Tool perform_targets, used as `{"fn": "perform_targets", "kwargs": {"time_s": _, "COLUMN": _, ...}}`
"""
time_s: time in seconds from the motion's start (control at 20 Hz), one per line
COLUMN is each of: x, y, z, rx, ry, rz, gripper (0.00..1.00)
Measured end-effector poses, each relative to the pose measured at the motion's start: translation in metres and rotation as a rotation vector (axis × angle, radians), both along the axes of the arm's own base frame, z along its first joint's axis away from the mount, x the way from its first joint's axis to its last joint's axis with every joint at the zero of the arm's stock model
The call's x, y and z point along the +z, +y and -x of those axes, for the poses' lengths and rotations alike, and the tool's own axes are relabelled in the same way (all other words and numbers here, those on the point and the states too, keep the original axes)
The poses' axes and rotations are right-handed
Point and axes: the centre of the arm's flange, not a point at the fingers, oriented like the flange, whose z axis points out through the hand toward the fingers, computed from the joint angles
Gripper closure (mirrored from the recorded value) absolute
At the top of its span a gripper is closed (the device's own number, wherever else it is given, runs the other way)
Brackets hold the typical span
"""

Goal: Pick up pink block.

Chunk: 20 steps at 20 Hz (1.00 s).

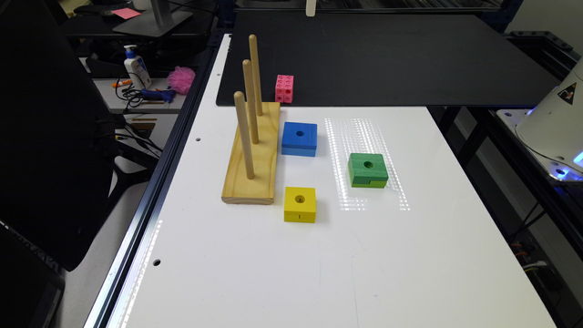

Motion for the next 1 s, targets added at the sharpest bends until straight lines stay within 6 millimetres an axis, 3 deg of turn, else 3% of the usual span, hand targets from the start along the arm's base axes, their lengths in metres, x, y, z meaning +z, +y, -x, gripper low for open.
{"fn": "perform_targets", "kwargs": {"time_s": 0.4, "x": -0.001, "y": 0.002, "z": 0.000, "rx": 0.004, "ry": 0.002, "rz": -0.001, "gripper": 0.00}}
{"fn": "perform_targets", "kwargs": {"time_s": 1.0, "x": 0.000, "y": 0.024, "z": -0.010, "rx": 0.026, "ry": -0.005, "rz": -0.005, "gripper": 0.00}}
